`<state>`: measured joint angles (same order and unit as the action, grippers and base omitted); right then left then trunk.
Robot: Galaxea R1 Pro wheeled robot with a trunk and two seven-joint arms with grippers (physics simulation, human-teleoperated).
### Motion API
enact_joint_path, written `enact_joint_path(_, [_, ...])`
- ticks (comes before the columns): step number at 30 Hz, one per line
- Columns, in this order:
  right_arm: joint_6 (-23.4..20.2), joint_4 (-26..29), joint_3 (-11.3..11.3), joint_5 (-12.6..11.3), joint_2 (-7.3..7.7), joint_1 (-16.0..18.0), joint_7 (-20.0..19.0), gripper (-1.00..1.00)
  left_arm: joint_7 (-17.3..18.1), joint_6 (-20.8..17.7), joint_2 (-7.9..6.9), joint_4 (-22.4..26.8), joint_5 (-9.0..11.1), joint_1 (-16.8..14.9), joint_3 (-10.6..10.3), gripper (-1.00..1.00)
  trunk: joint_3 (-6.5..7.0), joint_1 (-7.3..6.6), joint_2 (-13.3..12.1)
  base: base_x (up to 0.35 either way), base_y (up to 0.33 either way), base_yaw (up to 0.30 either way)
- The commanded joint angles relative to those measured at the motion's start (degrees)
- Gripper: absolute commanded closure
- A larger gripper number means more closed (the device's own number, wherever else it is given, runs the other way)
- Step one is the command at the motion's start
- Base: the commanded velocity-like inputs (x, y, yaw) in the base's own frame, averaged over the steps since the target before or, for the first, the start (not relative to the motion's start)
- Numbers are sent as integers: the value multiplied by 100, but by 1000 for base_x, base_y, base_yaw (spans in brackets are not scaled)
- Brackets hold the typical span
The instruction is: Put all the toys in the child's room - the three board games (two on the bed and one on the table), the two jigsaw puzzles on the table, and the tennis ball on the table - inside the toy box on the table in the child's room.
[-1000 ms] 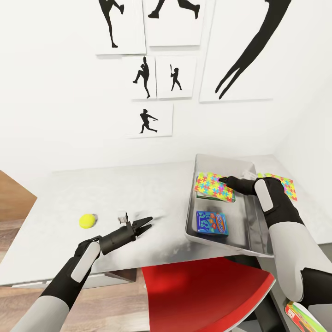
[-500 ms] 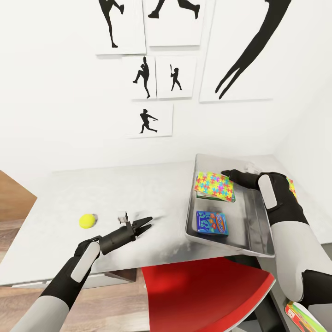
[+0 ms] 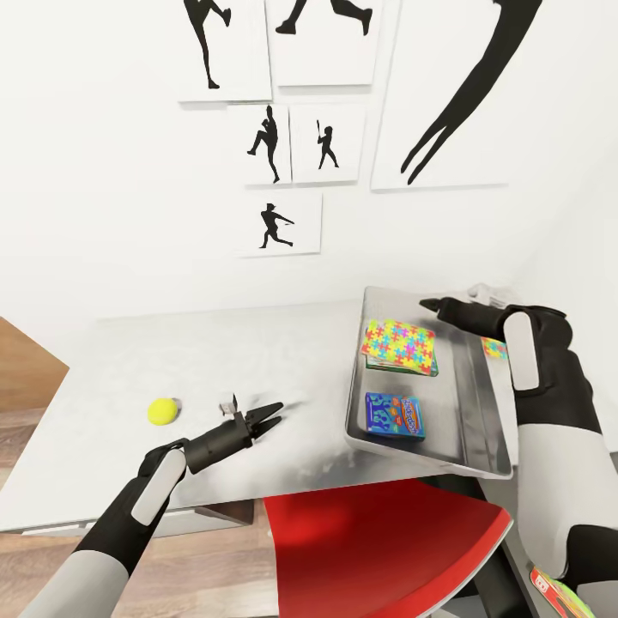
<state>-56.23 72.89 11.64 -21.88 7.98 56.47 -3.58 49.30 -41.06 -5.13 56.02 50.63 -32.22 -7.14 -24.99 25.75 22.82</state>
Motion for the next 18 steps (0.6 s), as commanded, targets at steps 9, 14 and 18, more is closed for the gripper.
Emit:
enact_joint_path(9, [-91,160,21,27,2,-133,-50,-100,2,-27,-6,4,44,-4,-8,-100,-9,3,10,-10,0,0])
enact_joint_path(14, [-106,189,52,27,1,-160,-49,-100,6,-26,-6,8,44,-4,-7,-100,-8,3,10,-155,0,0])
enact_joint_path(18, [-113,198,63,27,1,-170,-48,-100,8,-25,-6,10,44,-4,-7,-100,2,3,10,-247,0,0])
